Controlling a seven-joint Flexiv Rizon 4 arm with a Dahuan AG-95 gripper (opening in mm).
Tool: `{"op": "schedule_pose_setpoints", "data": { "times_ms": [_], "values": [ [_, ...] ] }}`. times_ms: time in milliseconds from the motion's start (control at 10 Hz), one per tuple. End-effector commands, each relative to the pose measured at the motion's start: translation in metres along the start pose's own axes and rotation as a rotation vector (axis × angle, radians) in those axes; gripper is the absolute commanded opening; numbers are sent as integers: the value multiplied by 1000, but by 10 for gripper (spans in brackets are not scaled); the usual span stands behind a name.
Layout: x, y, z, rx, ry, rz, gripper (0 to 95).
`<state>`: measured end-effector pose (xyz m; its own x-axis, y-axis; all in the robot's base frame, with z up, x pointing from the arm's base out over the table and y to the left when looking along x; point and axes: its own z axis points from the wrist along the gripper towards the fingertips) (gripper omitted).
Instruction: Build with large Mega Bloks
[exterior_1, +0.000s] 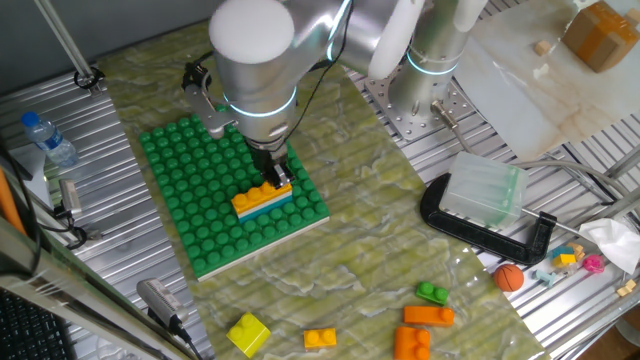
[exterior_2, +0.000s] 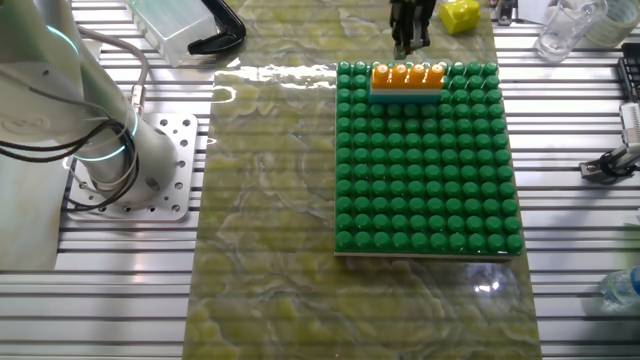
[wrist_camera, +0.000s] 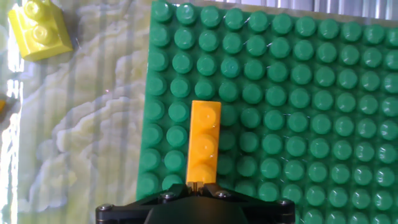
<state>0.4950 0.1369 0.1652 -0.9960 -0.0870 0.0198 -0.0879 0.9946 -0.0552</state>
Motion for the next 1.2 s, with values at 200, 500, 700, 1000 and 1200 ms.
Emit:
{"op": "schedule_pose_setpoints", "data": {
  "times_ms": [200,500,700,1000,1200],
  "values": [
    [-12,0,17,6,2,2,0],
    [-16,-5,21,13,-6,2,0],
    [-15,-7,17,16,-5,-4,0],
    [-21,-19,32,16,7,-28,0],
    [-28,-15,42,21,25,-21,0]
  ]
}}
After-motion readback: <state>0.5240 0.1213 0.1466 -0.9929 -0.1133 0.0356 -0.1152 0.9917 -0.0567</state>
